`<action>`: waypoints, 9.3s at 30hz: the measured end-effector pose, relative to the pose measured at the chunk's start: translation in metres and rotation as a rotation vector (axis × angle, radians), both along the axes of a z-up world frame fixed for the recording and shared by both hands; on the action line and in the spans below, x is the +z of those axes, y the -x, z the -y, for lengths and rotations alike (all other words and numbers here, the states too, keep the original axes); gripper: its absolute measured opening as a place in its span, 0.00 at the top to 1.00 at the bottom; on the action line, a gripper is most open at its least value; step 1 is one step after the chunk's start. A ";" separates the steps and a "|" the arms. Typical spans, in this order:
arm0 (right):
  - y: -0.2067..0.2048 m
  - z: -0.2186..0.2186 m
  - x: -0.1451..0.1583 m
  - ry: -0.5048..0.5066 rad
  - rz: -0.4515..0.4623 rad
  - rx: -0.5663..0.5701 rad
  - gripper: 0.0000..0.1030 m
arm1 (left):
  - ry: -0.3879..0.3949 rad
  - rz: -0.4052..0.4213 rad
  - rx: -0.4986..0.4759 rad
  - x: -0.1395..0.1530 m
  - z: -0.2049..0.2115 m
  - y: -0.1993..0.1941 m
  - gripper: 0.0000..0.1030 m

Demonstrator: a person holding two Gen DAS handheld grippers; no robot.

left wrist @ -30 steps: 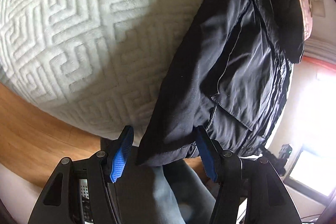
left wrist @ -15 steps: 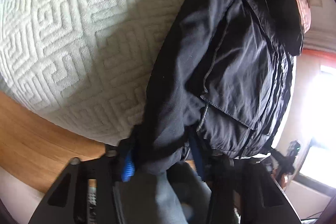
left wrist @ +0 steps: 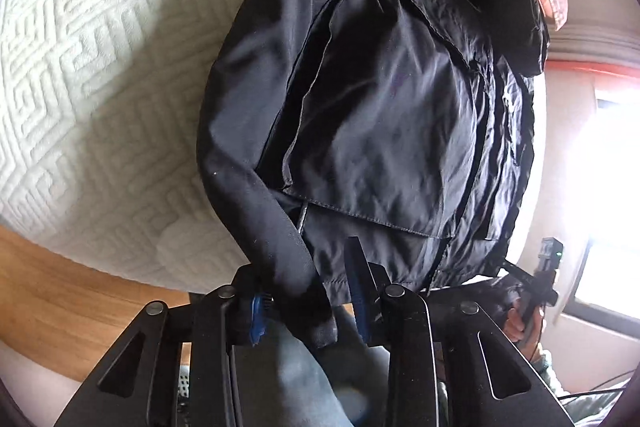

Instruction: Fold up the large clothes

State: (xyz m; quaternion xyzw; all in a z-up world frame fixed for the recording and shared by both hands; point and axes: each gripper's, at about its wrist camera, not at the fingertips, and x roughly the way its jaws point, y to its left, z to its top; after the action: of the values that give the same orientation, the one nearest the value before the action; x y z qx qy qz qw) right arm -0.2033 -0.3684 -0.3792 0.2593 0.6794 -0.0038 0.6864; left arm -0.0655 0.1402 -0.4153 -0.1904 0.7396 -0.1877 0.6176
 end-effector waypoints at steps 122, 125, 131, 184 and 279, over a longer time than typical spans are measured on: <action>-0.523 0.003 0.012 0.236 0.228 -0.027 0.63 | -0.329 0.445 -0.045 0.046 0.174 -0.429 0.01; -0.525 0.007 0.007 0.220 0.220 -0.024 0.64 | -0.328 0.448 -0.047 0.043 0.174 -0.432 0.01; -0.504 0.013 0.048 0.170 0.297 -0.047 0.60 | -0.283 0.484 -0.051 0.075 0.163 -0.412 0.02; -0.387 0.163 0.013 0.173 0.279 0.039 0.16 | 0.013 0.243 0.013 0.052 0.053 -0.370 0.01; -0.172 0.021 0.113 0.188 0.403 -0.128 0.32 | -0.072 0.345 -0.113 0.123 0.030 -0.181 0.37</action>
State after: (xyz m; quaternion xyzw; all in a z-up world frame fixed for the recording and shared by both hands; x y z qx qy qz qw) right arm -0.0318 -0.3899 -0.2661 0.2322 0.5073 -0.0588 0.8278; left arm 0.1153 0.1098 -0.2923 -0.0916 0.6386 -0.2254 0.7301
